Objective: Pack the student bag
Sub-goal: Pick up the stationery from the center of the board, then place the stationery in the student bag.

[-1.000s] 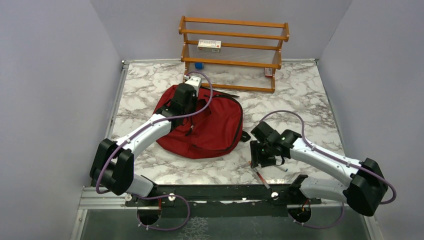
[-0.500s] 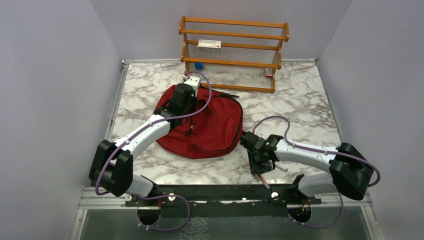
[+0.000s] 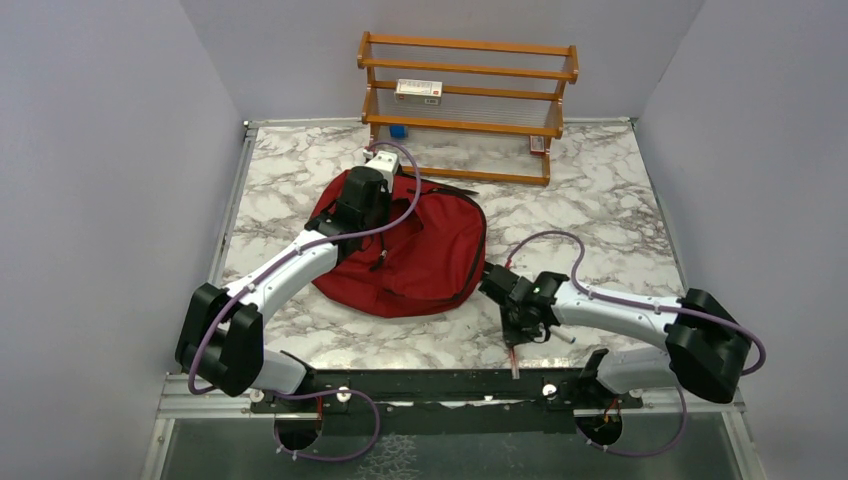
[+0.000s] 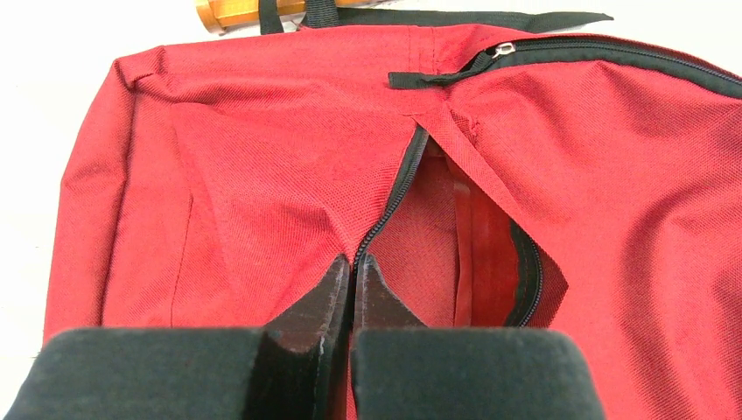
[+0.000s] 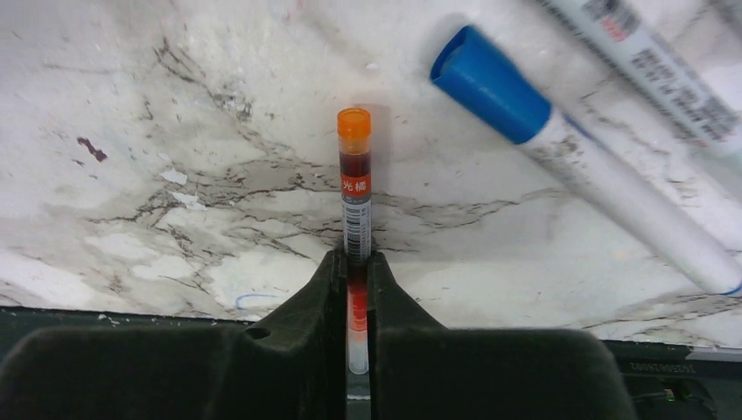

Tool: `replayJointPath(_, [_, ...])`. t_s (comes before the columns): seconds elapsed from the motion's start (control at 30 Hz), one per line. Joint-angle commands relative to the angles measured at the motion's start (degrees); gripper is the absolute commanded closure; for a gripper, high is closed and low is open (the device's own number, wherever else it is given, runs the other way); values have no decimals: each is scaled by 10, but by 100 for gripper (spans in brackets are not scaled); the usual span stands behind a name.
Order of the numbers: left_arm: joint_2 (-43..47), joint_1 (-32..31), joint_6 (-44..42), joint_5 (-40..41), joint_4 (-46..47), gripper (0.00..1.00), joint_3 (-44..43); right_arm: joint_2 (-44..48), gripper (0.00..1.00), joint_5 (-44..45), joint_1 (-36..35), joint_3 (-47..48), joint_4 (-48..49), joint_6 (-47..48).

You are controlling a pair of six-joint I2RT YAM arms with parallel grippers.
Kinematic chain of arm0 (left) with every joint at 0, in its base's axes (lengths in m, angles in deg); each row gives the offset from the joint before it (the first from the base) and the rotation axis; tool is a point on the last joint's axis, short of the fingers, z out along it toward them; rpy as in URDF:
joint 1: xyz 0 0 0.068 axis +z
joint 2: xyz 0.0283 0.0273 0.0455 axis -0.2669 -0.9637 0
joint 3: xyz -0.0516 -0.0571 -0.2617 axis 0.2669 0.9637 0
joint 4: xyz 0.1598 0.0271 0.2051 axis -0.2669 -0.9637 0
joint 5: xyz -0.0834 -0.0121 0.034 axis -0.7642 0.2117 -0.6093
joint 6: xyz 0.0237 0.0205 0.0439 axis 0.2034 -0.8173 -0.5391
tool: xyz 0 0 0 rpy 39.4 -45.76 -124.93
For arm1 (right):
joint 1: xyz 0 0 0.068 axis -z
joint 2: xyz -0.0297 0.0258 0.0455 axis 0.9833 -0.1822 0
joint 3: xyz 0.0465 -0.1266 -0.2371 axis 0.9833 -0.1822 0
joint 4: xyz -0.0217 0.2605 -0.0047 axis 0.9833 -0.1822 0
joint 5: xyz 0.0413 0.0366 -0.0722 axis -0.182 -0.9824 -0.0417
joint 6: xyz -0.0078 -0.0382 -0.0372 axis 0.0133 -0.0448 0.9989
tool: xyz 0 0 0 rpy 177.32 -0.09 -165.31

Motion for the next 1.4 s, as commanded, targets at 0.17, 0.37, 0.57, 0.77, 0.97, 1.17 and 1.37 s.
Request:
replayJointPath(0.17, [25,6,-16,-17,22,100,3,149,100,74,-1,69,59,0])
replayJointPath(0.37, [31,7,-21,-23,26,100,7,181,100,80,-1,74,241,-1])
replayJointPath(0.57, [42,7,-15,-30,37,100,16,121,100,161,-1,93,416,-45])
replayJointPath(0.77, [58,12,-18,-28,44,100,23,1,100,252,-1,173,483,-101])
replayJointPath(0.97, [66,14,-17,-42,47,100,26,-104,100,276,-1,240,554,-111])
replayJointPath(1.17, [69,14,-13,-47,47,100,27,-194,100,307,-1,302,531,-160])
replayJointPath(1.37, [71,17,-11,-48,47,100,27,-258,100,340,-1,342,517,-162])
